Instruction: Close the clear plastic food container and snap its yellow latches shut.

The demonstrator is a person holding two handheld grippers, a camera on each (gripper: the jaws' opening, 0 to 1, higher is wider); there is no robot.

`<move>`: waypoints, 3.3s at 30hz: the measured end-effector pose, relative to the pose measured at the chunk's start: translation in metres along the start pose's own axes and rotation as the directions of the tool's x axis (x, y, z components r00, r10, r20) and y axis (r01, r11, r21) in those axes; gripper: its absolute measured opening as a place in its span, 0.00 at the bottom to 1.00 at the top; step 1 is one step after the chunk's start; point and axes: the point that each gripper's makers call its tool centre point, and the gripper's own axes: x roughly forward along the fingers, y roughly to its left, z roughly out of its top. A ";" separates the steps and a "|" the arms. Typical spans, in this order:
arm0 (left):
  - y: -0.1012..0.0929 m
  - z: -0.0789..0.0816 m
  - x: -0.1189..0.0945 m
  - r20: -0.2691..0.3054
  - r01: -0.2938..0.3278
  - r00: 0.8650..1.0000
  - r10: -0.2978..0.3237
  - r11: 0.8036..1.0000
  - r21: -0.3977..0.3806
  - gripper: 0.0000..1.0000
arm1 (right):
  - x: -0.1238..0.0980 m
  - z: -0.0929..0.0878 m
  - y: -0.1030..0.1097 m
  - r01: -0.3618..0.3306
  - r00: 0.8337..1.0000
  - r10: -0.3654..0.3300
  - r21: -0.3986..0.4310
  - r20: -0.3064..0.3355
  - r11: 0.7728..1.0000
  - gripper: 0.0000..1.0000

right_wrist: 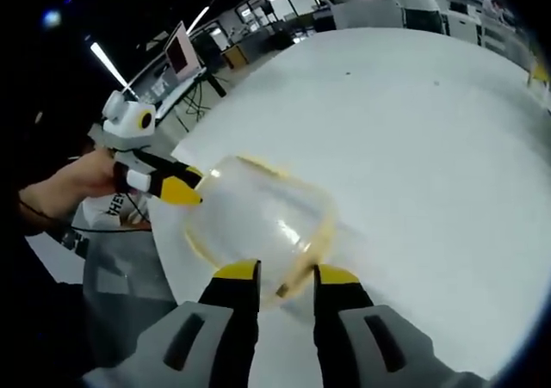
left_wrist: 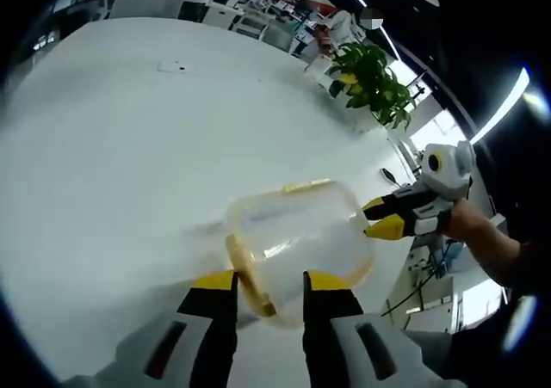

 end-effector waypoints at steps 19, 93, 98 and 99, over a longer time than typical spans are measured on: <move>-0.010 0.031 -0.009 0.131 -0.105 0.989 0.070 0.954 0.281 0.30 | 0.001 0.013 0.008 0.079 0.993 -0.105 -0.349 -0.057 0.934 0.36; -0.085 -0.013 0.036 -0.063 0.016 0.990 0.129 0.339 0.941 0.35 | 0.065 0.053 0.037 -0.433 0.871 0.101 -0.654 -0.481 0.620 0.43; -0.086 -0.012 0.038 -0.060 0.012 0.990 0.128 0.346 0.938 0.35 | 0.065 0.051 0.037 -0.455 0.844 0.073 -0.637 -0.532 0.622 0.43; -0.086 -0.012 0.038 -0.059 0.011 0.990 0.129 0.345 0.939 0.35 | 0.066 0.051 0.037 -0.459 0.838 0.065 -0.637 -0.541 0.620 0.43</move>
